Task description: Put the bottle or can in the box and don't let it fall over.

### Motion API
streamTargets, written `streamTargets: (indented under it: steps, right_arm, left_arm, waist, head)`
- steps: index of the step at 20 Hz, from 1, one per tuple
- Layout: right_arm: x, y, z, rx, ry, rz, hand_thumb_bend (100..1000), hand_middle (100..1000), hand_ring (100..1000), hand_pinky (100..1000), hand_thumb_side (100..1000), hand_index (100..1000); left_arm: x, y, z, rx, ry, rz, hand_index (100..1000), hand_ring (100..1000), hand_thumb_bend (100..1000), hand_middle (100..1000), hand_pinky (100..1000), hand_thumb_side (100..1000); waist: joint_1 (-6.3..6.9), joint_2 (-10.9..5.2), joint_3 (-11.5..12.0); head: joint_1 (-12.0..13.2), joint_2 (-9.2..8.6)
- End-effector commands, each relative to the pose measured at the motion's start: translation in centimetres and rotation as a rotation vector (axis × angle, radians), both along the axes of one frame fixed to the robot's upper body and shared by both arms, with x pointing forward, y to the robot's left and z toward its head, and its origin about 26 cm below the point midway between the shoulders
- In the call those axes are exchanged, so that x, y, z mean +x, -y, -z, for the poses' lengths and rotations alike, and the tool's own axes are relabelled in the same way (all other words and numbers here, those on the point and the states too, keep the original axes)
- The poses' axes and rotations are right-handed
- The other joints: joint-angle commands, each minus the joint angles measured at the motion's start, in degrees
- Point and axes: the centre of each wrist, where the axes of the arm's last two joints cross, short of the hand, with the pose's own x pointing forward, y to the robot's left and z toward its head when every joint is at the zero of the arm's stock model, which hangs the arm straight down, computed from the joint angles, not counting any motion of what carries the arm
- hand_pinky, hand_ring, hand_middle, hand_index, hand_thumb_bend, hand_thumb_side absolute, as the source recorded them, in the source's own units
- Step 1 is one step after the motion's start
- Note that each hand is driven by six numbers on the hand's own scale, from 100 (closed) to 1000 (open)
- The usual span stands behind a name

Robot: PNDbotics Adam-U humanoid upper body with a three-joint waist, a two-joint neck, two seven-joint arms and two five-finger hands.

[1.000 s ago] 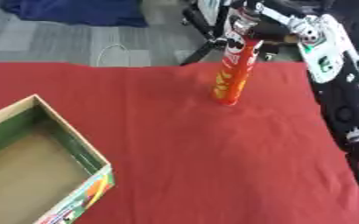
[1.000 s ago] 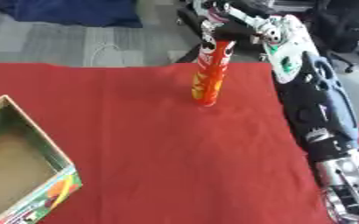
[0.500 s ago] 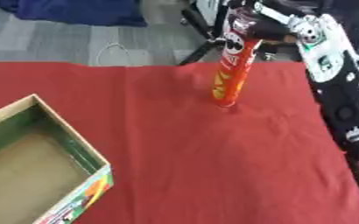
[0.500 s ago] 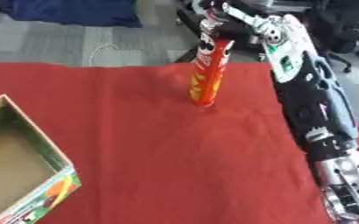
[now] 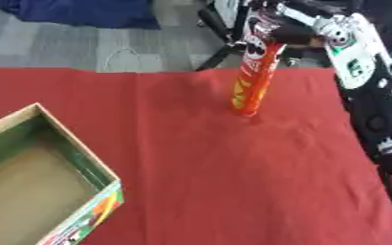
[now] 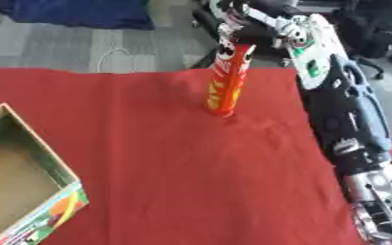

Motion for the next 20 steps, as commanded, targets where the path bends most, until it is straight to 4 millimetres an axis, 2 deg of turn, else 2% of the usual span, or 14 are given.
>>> streamTargets:
  steps: [1, 3, 4, 20]
  right_arm:
    - [0.9, -0.3, 1.9, -0.034, -0.085, 0.002, 100, 866, 791, 827, 894, 1000]
    - [0.9, -0.4, 1.8, -0.03, -0.067, 0.0, 100, 866, 808, 840, 985, 999]
    - [0.9, -0.4, 1.7, -0.023, -0.056, -0.007, 100, 869, 818, 859, 1000, 1000]
    - [-0.3, -1.3, -0.4, 0.065, 0.022, -0.131, 100, 888, 903, 935, 1000, 1000]
  left_arm:
    - [-0.2, -0.2, -0.9, 0.02, 0.029, -0.001, 689, 872, 100, 659, 380, 704]
    - [-0.2, -0.2, -0.9, 0.021, 0.03, -0.002, 689, 872, 100, 659, 381, 703]
    - [-0.2, -0.2, -0.9, 0.021, 0.03, -0.002, 689, 872, 100, 658, 381, 704]
    - [-0.2, -0.3, -0.8, 0.028, 0.025, -0.006, 689, 872, 100, 659, 384, 701]
  waist:
    - [0.37, -0.32, 0.17]
    - [0.34, -0.29, 0.18]
    - [0.33, -0.28, 0.18]
    - [0.5, -0.99, -0.2]
  head:
    - [-0.31, -0.46]
    - [-0.31, -0.57]
    - [-0.3, -0.58]
    - [-0.4, -0.45]
